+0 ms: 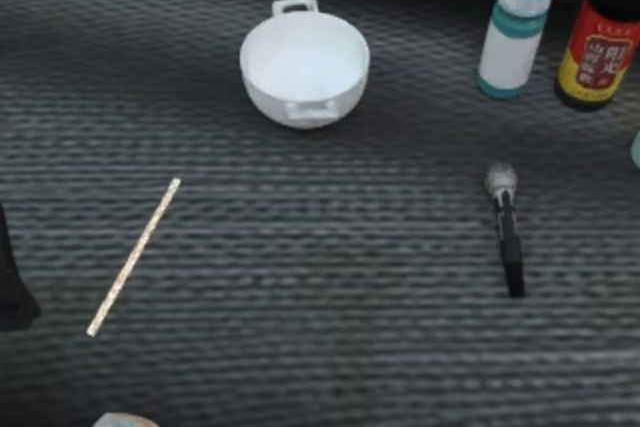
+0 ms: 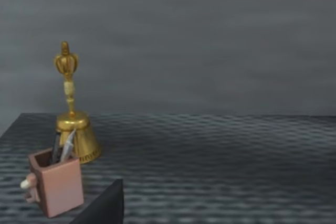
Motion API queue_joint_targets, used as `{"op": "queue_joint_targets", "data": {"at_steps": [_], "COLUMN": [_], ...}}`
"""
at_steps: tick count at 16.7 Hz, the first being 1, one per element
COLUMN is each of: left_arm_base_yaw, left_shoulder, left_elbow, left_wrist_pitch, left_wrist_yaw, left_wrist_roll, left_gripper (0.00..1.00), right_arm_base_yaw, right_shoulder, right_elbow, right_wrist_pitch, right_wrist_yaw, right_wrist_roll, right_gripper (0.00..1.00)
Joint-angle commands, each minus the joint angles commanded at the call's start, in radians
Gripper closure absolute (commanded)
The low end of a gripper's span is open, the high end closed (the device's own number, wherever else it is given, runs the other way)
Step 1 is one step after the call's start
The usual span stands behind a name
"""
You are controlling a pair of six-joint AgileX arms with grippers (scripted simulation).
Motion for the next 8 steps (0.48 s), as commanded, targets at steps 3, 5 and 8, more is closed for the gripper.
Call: {"op": "queue_joint_targets", "data": {"at_steps": [3,5,8], "left_arm_base_yaw": [0.000,0.000,0.000], "left_shoulder": [0.000,0.000,0.000], "left_elbow": [0.000,0.000,0.000], "left_wrist_pitch": [0.000,0.000,0.000], "left_wrist_yaw": [0.000,0.000,0.000], "left_wrist_roll": [0.000,0.000,0.000], "left_gripper": [0.00,0.00,0.00], "right_arm_base_yaw": [0.003,0.019,0.058], "right_shoulder": [0.010,0.062,0.220], "right_elbow": [0.010,0.060,0.198], "right_wrist_pitch": [-0.006,-0.039,-0.129], "right_wrist_yaw": [0.000,-0.001,0.001], "right_wrist_roll": [0.003,0.019,0.062], "right_gripper": [0.00,0.00,0.00]}}
